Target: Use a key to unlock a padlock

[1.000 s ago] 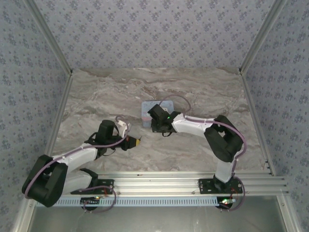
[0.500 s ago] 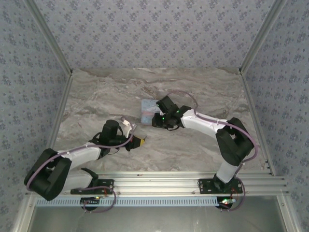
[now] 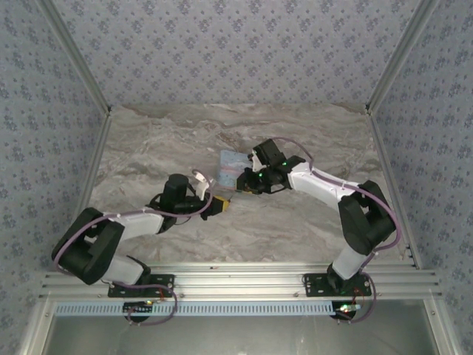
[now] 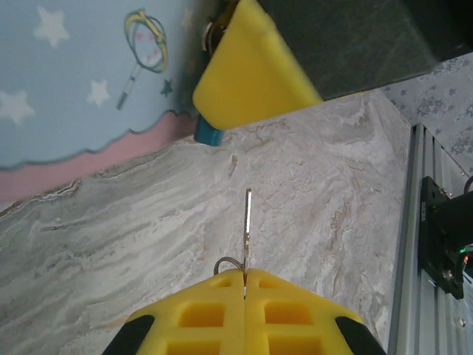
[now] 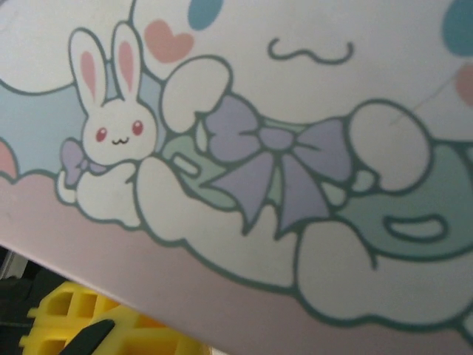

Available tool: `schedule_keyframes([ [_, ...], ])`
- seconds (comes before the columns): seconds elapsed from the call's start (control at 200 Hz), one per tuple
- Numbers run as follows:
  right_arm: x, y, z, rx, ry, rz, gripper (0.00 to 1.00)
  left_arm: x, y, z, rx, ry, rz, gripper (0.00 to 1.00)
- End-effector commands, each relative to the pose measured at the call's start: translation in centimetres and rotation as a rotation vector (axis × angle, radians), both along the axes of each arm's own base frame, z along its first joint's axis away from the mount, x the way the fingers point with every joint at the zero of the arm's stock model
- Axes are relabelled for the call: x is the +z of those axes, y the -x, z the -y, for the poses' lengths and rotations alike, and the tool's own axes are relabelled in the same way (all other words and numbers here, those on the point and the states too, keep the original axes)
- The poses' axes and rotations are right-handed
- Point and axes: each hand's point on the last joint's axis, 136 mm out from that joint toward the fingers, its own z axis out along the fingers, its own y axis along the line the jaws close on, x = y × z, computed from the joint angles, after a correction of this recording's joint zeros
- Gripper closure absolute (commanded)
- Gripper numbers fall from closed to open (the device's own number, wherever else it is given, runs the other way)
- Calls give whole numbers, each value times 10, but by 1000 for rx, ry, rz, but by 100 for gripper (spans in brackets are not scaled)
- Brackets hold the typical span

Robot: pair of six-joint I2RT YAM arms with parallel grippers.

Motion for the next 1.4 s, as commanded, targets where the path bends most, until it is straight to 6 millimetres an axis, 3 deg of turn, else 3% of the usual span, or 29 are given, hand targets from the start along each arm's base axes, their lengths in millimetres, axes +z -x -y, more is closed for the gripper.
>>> schedule_keyframes([
  [0.0,26,4,-8,52,-102,16,100,10,-9,8,-16,27,79,100],
  [0.839,34,8,-5,12,-169,-116,100,14,-19,23,-6,24,217,100],
  [1.054,33,10,-3,4,-155,-124,100,16,-27,18,49,16,237,100],
  [1.399,33,8,-4,-9,-161,-129,100,21,-21,20,33,52,245,100],
])
